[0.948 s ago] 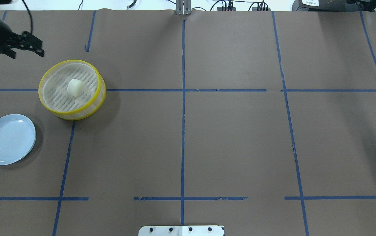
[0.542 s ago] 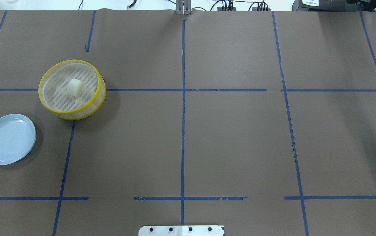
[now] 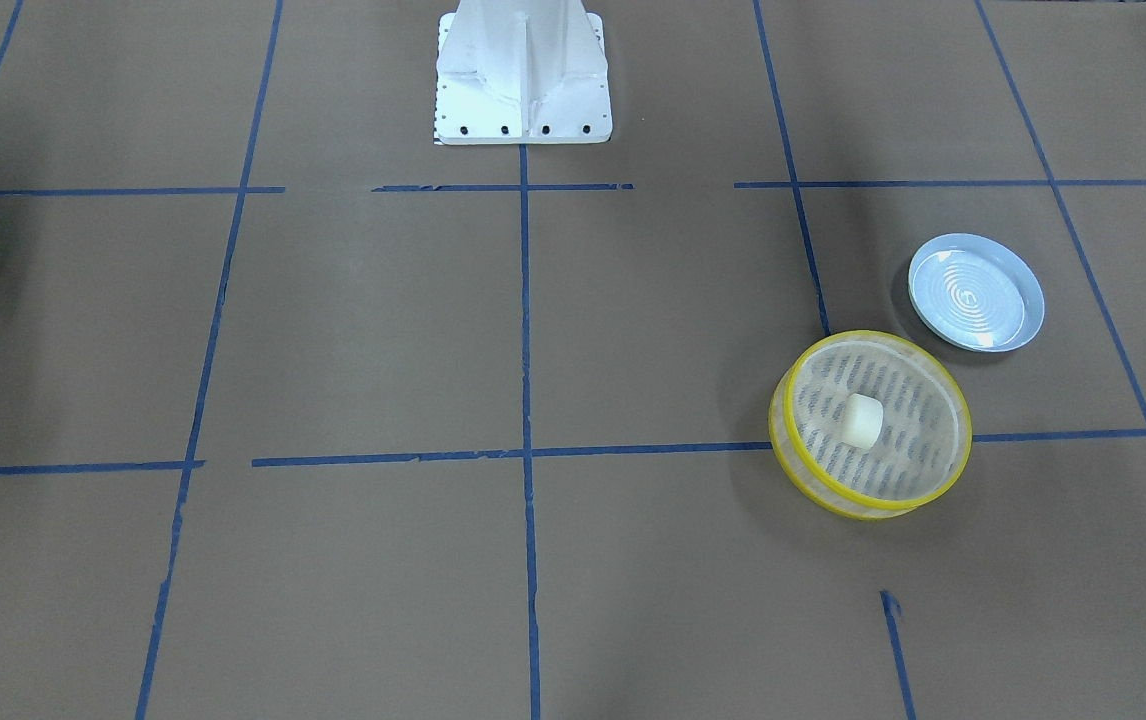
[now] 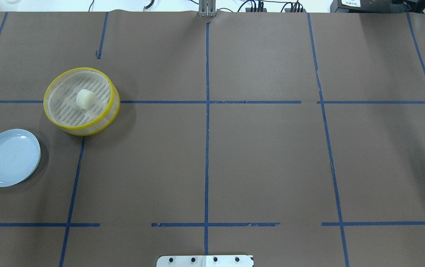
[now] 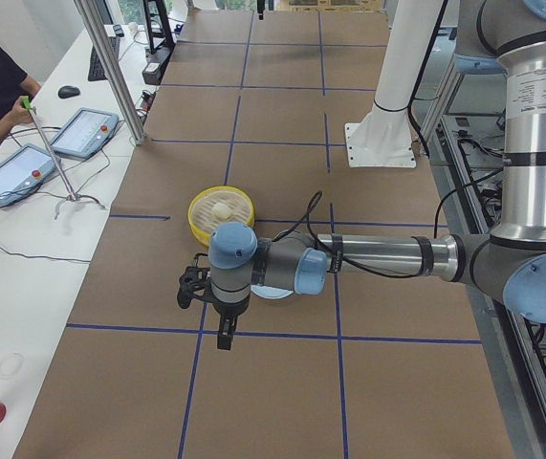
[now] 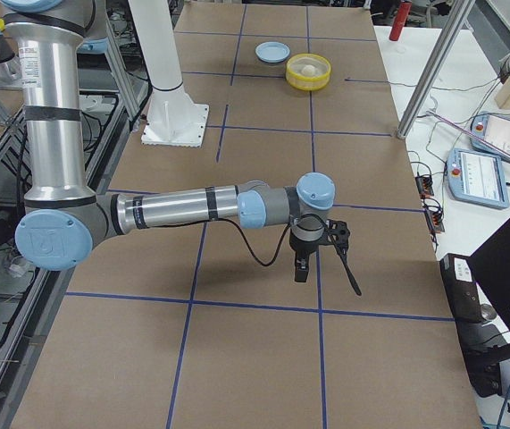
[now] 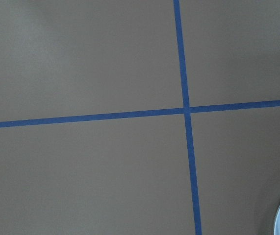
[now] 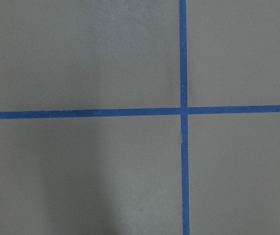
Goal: Place bun in steamer
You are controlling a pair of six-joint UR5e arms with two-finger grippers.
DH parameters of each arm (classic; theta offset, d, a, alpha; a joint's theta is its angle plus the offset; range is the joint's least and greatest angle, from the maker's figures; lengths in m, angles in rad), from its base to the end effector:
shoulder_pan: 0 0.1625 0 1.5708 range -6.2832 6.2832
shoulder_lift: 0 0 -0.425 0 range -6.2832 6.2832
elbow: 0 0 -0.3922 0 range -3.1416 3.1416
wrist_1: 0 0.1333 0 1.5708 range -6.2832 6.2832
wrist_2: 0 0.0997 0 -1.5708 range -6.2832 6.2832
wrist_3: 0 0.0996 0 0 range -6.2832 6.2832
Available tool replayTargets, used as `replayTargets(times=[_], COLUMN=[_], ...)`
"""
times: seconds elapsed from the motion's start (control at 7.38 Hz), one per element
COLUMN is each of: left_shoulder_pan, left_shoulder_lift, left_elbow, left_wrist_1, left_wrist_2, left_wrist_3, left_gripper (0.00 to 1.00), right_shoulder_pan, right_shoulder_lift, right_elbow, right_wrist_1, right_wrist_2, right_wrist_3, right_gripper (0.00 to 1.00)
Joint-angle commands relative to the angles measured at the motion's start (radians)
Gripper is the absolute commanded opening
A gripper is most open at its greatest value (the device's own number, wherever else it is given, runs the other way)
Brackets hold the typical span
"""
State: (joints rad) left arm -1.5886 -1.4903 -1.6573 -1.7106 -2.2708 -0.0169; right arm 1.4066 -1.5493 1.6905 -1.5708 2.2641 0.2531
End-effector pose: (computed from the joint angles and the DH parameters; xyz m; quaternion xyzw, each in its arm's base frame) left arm -0.0775 -0.4664 0.6447 0.0686 0.3420 0.0087 0.9372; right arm -0.0141 -0.5115 0.5940 -0.0053 -0.3453 0.0177 0.9383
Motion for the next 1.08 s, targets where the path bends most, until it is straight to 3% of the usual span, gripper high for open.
replayTargets(times=[0.0,0.27,0.54,0.95], left_shoulder_pan=[-0.001,-0.002,-0.002,-0.001], left_shoulder_lift=[0.002,0.005,0.004,0.002], left_elbow=[0.008,0.024,0.019,0.022], left_wrist_1=[0.008,0.011,0.043,0.042], left_wrist_2=[0.0,-0.03,-0.119,-0.115], left_wrist_3=[0.003,0.003,0.002,0.002], left_gripper=[1.0,1.0,1.0,1.0], right_shoulder_pan=[-0.002,0.0,0.0,0.0], right_shoulder_lift=[0.0,0.0,0.0,0.0], right_elbow=[0.0,0.002,0.0,0.0], right_wrist_1=[0.0,0.0,0.0,0.0], right_wrist_2=[0.0,0.0,0.0,0.0], right_wrist_3=[0.0,0.0,0.0,0.0], right_gripper=[1.0,1.0,1.0,1.0])
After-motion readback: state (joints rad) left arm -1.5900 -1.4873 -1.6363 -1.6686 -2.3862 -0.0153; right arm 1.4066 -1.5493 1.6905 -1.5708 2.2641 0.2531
